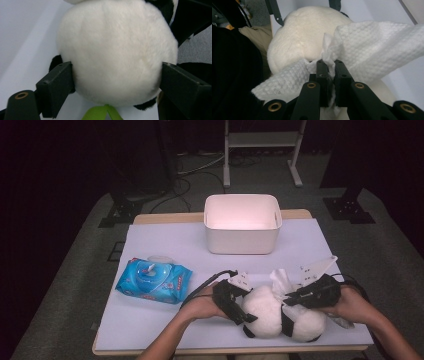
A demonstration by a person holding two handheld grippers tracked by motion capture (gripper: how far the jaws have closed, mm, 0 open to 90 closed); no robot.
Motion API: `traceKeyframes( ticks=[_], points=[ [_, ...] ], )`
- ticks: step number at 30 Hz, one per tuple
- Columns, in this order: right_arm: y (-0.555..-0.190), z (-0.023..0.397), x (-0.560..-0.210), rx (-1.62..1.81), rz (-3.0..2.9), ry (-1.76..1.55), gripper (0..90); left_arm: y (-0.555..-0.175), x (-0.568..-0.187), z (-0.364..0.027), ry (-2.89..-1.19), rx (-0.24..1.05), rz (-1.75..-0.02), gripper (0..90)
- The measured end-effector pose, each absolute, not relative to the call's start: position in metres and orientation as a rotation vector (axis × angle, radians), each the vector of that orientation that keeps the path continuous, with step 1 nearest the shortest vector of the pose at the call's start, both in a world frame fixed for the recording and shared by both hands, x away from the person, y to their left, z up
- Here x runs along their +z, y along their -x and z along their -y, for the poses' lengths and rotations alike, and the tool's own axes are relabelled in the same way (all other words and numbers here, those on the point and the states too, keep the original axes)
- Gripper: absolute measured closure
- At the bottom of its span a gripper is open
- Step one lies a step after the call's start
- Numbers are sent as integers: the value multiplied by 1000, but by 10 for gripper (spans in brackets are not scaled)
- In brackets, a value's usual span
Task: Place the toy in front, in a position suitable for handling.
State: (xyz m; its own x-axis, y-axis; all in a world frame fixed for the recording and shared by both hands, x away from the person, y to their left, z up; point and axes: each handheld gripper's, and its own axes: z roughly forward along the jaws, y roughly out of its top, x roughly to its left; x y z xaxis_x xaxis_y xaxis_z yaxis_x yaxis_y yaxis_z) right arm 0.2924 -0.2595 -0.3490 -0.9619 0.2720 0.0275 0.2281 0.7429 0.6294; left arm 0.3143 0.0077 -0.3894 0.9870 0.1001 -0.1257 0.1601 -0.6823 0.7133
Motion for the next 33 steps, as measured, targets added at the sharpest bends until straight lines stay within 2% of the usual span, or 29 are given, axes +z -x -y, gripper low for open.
traceKeyframes(
  ticks=[13, 23, 27, 33],
  points=[
    [-292, 258, -352, 1040, -2881, -414, 832, -324, -399, 5, -2339, -187, -248, 1],
    [-292, 257, -354, 1055, -2870, -407, 831, -326, -401, 8, -2343, -200, -242, 0],
    [-294, 257, -352, 1071, -2859, -416, 831, -325, -396, 4, -2342, -166, -208, 188],
    [-298, 255, -345, 1072, -2839, -393, 832, -327, -388, 0, -2351, -124, -192, 268]
  ],
)
